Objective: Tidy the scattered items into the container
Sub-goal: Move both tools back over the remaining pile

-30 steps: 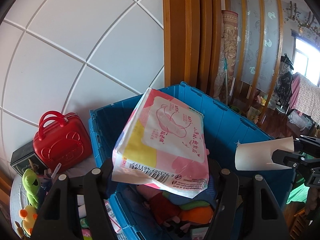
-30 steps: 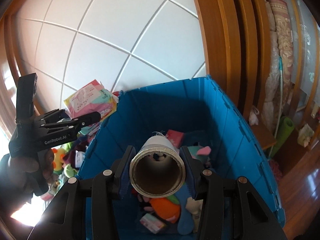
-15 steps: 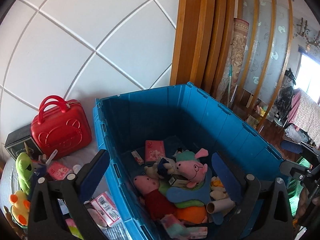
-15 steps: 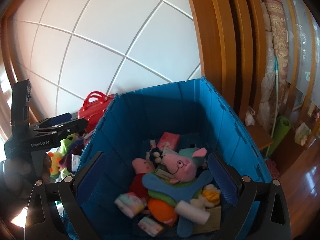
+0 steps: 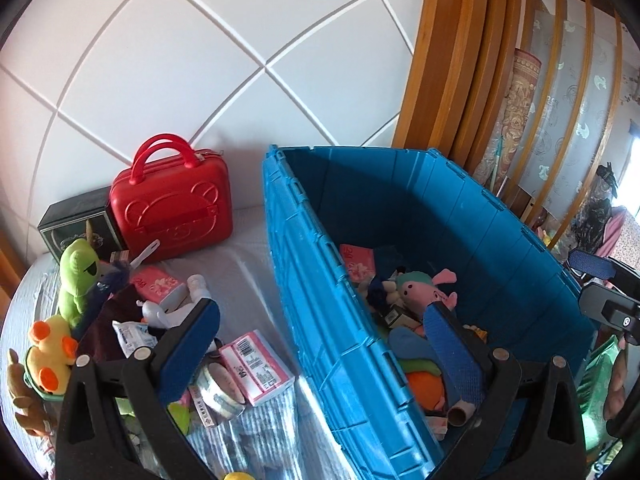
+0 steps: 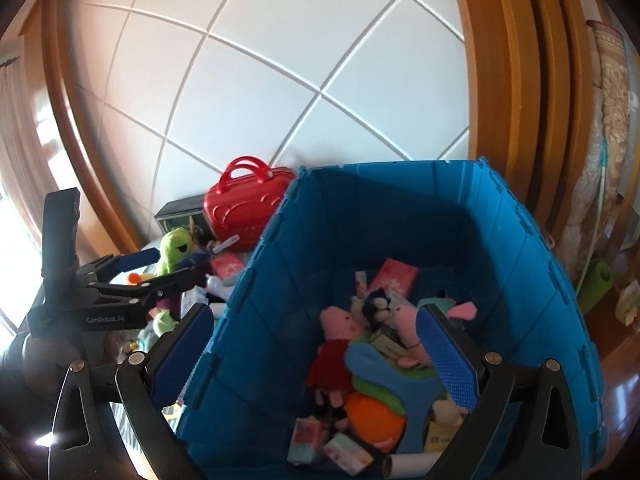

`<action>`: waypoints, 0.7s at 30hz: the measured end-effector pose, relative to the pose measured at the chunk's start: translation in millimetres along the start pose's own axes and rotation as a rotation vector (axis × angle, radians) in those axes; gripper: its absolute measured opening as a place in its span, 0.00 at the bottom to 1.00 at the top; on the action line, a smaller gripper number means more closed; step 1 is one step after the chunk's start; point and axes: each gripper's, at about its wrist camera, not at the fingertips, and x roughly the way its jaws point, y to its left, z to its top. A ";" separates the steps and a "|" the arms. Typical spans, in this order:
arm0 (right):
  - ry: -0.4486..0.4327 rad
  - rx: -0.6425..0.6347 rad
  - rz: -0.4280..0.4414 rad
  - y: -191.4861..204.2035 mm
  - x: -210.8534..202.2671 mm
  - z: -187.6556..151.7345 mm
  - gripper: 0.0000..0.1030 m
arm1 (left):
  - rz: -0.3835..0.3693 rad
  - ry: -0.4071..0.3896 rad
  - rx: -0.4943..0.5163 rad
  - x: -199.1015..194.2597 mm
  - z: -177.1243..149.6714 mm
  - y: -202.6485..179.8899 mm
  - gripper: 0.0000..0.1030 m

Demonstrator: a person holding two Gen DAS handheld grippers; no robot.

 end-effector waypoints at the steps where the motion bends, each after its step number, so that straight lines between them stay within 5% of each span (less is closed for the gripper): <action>1: 0.004 -0.011 0.009 7.6 2.8 0.8 1.00 | 0.009 0.000 -0.011 -3.2 -4.0 8.2 1.00; 21: 0.104 -0.185 0.124 181.2 79.9 -3.9 1.00 | 0.159 0.083 -0.228 -55.0 -100.1 207.8 1.00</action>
